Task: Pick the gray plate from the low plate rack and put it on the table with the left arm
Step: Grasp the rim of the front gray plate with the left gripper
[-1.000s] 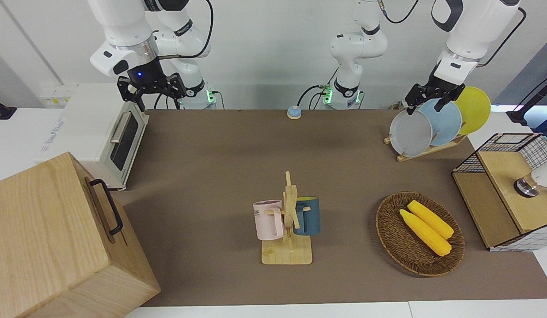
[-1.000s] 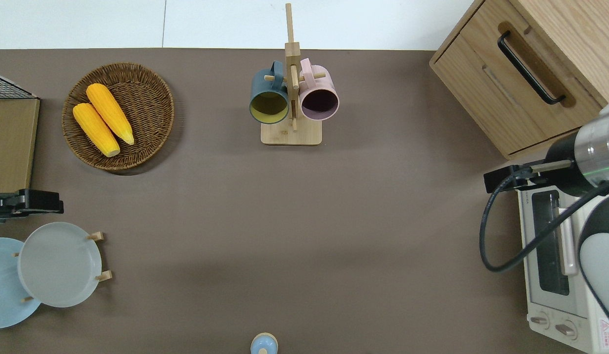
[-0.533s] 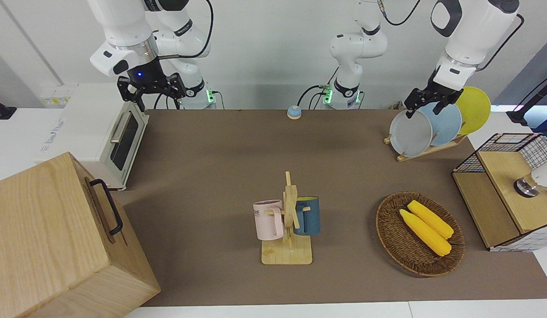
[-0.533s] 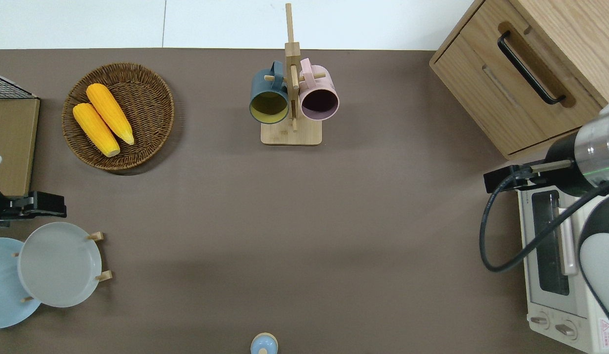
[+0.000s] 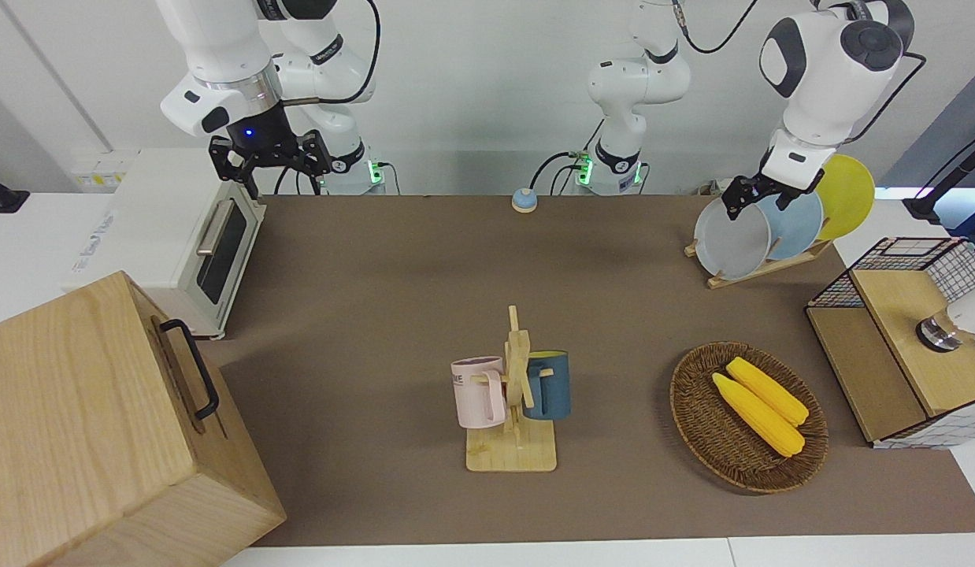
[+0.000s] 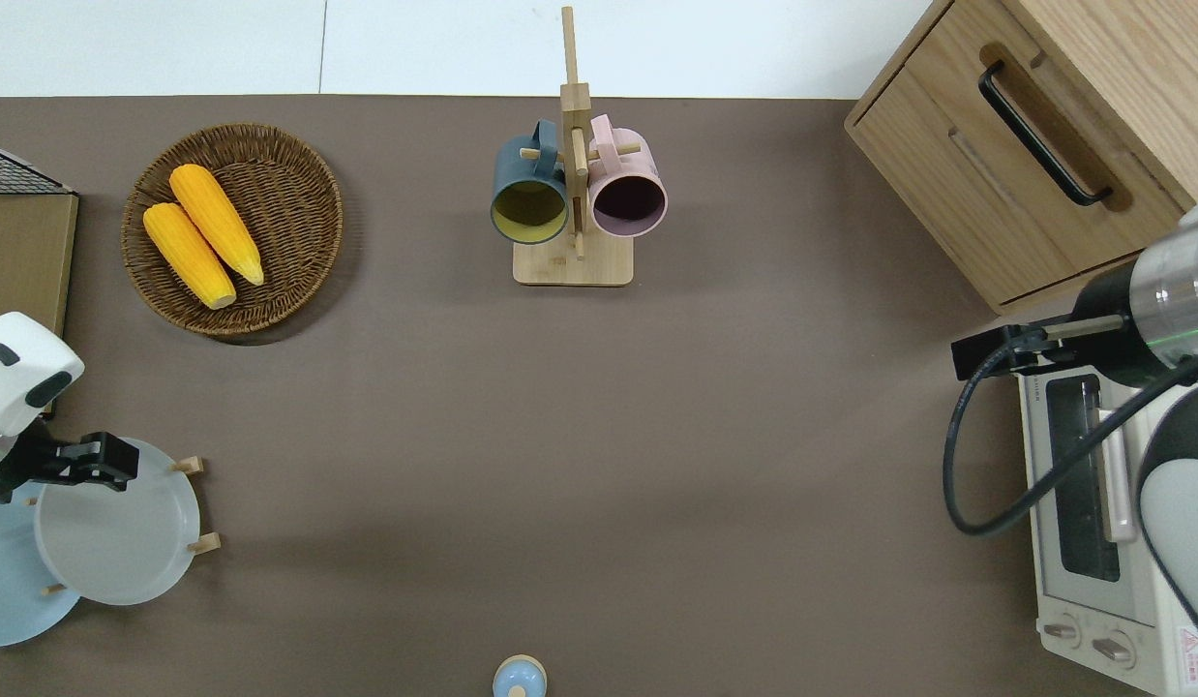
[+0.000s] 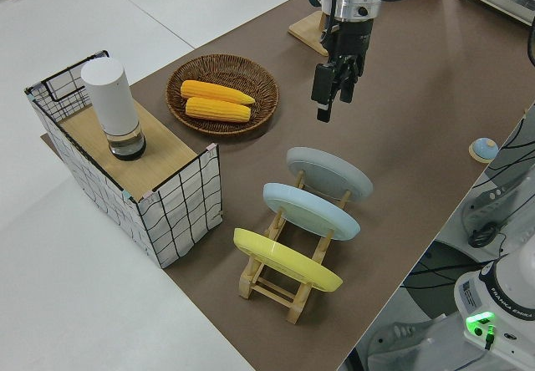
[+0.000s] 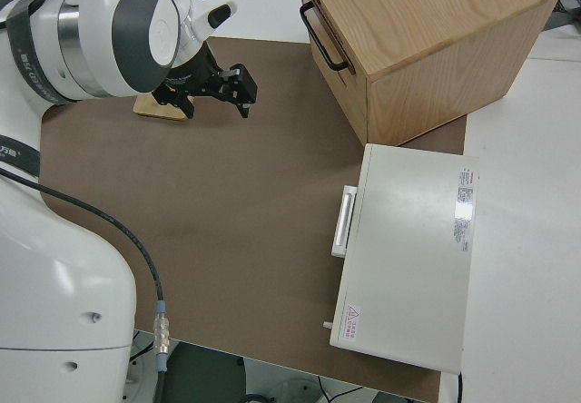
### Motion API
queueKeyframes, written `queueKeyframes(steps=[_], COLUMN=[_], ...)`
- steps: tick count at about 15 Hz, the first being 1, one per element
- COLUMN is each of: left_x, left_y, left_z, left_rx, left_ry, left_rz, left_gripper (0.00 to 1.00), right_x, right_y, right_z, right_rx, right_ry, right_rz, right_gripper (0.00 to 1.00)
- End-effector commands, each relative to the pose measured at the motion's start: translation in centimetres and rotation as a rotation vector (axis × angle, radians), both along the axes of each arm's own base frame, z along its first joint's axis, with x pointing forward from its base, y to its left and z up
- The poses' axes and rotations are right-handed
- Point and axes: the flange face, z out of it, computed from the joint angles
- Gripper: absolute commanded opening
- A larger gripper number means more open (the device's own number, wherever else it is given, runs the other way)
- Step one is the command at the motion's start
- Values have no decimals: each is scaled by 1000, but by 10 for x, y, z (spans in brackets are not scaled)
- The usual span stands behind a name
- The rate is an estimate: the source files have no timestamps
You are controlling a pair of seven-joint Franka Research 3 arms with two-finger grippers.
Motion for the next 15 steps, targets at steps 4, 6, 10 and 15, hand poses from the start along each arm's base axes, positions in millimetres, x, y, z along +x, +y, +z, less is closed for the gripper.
queueKeyframes(steps=[4, 6, 10, 15], left_x=[-18, -20, -19, -18], left_y=[20, 24, 43, 45], left_z=[-28, -38, -52, -71], left_rx=[94, 129, 133, 127], left_ry=[124, 148, 151, 159], left_rz=[22, 13, 43, 40], left_gripper=[989, 989, 989, 985], right_x=[-2, -2, -2, -2], right_y=[-1, -1, -1, -1], right_z=[4, 5, 4, 4], right_rx=[-2, -2, -3, -3], right_ry=[2, 1, 2, 2], right_rz=[-14, -14, -14, -14], right_gripper=[983, 983, 983, 983])
